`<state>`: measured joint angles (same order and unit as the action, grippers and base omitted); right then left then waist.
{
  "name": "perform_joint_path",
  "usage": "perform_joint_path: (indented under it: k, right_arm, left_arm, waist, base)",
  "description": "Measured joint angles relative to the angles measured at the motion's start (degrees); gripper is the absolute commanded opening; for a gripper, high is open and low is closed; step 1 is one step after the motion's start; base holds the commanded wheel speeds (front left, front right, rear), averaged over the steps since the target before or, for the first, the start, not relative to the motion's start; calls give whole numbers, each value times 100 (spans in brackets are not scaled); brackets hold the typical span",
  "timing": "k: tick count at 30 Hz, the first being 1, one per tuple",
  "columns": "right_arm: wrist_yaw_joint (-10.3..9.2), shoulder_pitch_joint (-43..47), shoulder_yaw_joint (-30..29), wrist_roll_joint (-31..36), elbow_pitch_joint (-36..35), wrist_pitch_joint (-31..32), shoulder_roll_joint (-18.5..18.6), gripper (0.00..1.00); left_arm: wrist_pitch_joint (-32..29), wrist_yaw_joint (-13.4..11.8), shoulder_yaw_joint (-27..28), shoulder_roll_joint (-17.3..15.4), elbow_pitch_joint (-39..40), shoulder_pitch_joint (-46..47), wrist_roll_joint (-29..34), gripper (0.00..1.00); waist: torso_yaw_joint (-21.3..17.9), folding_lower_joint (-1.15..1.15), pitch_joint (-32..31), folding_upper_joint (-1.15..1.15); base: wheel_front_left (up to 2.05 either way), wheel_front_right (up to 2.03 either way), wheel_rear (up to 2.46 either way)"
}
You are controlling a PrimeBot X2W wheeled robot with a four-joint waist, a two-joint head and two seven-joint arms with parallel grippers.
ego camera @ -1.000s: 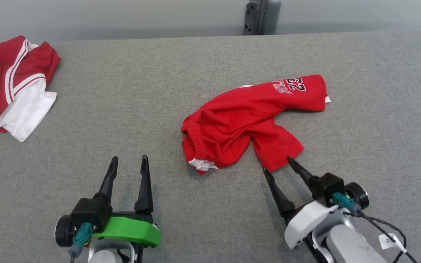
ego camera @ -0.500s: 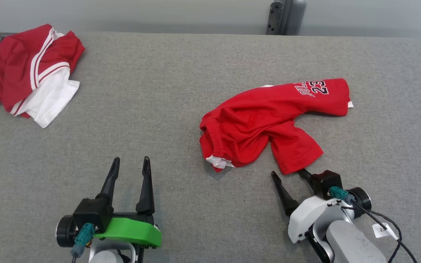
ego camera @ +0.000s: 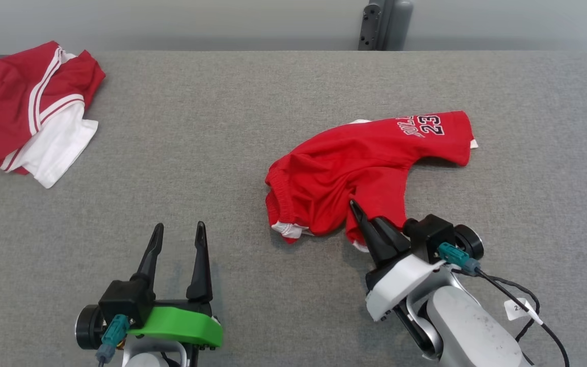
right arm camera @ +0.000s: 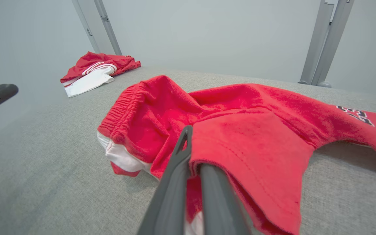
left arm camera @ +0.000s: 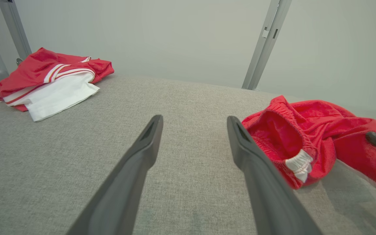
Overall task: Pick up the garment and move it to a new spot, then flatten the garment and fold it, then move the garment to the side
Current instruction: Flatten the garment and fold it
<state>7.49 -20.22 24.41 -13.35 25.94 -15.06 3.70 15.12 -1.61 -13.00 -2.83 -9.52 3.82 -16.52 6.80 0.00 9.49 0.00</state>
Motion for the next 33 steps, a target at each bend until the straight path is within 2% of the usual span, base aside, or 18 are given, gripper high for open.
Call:
perform_joint_path:
  k: [8, 13, 15, 22, 26, 31, 32, 33]
  right_arm:
    - [0, 187, 410, -260, -1521, 20, 207, 0]
    - [0, 239, 252, -426, -2238, 377, 240, 0]
    - [0, 225, -157, -503, -2054, 621, 260, 0]
    - [-1, -374, -1149, -712, -337, 833, 403, 0]
    - [0, -838, -1533, -781, 645, 782, 586, 0]
    - [0, -1299, -1634, -934, 1574, 732, 775, 0]
    - [1, -1365, -1630, -946, 1735, 679, 805, 20]
    - [1, -1421, -1616, -954, 1871, 651, 845, 48]
  left_arm:
    - [0, -43, -55, 1, -13, -46, -29, 100]
    - [1, -44, -68, 0, -8, -54, -41, 100]
    - [0, -42, -96, 0, -3, -48, -43, 100]
    - [0, -33, -145, 1, -3, 83, -52, 100]
    - [0, -18, -136, 0, -10, 137, -52, 100]
    - [0, -5, -135, 0, -8, 197, -56, 100]
    - [1, -7, -132, 0, -5, 211, -56, 100]
    - [0, -7, -127, 0, -1, 218, -56, 100]
  waist:
    - [-359, 0, -135, 0]
    - [-455, 0, -222, 0]
    - [-439, 0, -201, 0]
    - [-221, 0, -36, 0]
    - [-58, 0, 99, 0]
    - [117, 0, 275, 0]
    - [145, 0, 311, 0]
    - [165, 0, 339, 0]
  base:
    - [0, 0, 0]
    - [0, 0, 0]
    - [0, 0, 0]
    - [0, 0, 0]
    - [0, 0, 0]
    - [0, 0, 0]
    - [0, 0, 0]
    - [0, 0, 0]
